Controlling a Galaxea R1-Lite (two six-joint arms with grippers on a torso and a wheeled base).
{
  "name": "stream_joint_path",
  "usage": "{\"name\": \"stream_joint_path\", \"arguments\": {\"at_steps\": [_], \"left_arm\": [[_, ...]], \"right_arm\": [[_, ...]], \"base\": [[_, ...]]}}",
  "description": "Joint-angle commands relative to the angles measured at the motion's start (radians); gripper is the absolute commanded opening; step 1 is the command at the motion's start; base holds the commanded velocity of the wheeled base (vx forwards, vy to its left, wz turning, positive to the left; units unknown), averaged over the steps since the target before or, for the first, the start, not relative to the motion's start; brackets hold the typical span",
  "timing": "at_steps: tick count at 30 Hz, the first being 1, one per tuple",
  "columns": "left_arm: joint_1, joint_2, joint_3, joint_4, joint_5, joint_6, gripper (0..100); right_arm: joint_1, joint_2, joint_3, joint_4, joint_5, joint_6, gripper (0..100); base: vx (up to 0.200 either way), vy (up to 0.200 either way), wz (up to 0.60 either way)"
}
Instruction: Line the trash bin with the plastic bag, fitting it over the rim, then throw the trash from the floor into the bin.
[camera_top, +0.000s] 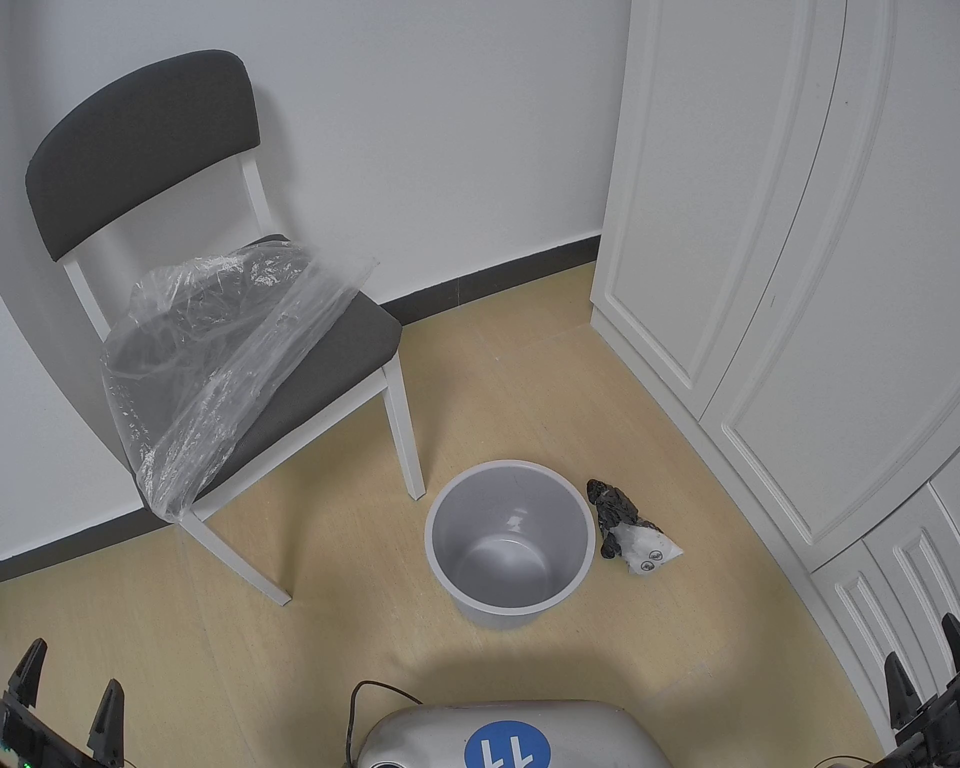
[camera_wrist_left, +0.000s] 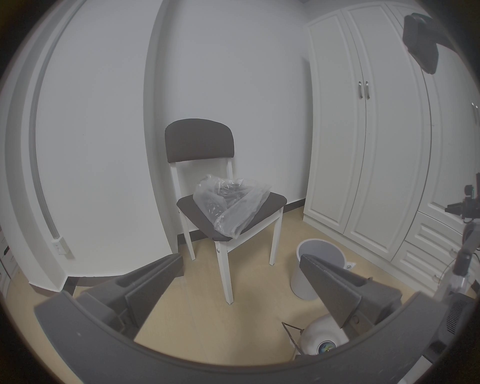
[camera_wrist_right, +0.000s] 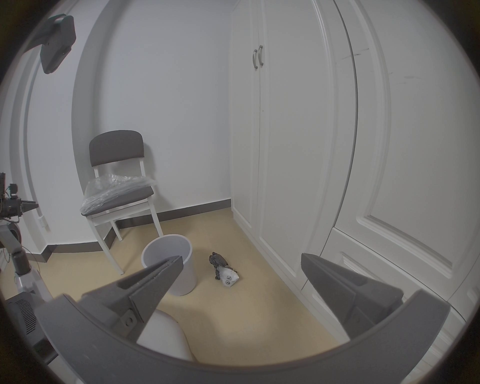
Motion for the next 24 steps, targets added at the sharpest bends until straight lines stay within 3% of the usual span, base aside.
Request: {"name": "stream_joint_path", "arguments": {"at_steps": [1, 6, 9, 11, 19, 21, 24], "left_arm": [[0.001, -0.016, 0.018, -0.001, 0.004, -0.007, 100], [-0.001, -0.016, -0.004, -0.078, -0.013, -0.019, 100], [-0.004, -0.015, -0.105, -0.141, -0.086, -0.086, 100], [-0.004, -0.009, -0.142, -0.103, -0.151, -0.074, 100], [-0.003, -0.009, -0.145, 0.088, -0.152, 0.013, 100], [-0.003, -0.005, -0.146, 0.111, -0.152, 0.015, 100], [-0.004, 0.057, -0.146, 0.114, -0.152, 0.019, 100]], "right_arm": [[0.000, -0.016, 0.018, 0.000, 0.002, 0.004, 100], [-0.001, -0.016, 0.018, -0.001, -0.001, -0.011, 100], [-0.001, -0.016, 0.016, -0.001, 0.000, -0.010, 100], [0.002, -0.016, 0.018, -0.003, 0.003, -0.008, 100], [0.000, -0.016, 0.018, -0.004, -0.001, -0.003, 100], [0.000, -0.016, 0.013, -0.014, -0.009, 0.026, 100], [0.008, 0.018, -0.168, -0.081, 0.002, 0.171, 100]], "base": [[0.000, 0.000, 0.00], [0.000, 0.000, 0.00], [0.000, 0.000, 0.00], [0.000, 0.000, 0.00], [0.000, 0.000, 0.00], [0.000, 0.000, 0.00], [0.000, 0.000, 0.00]]}}
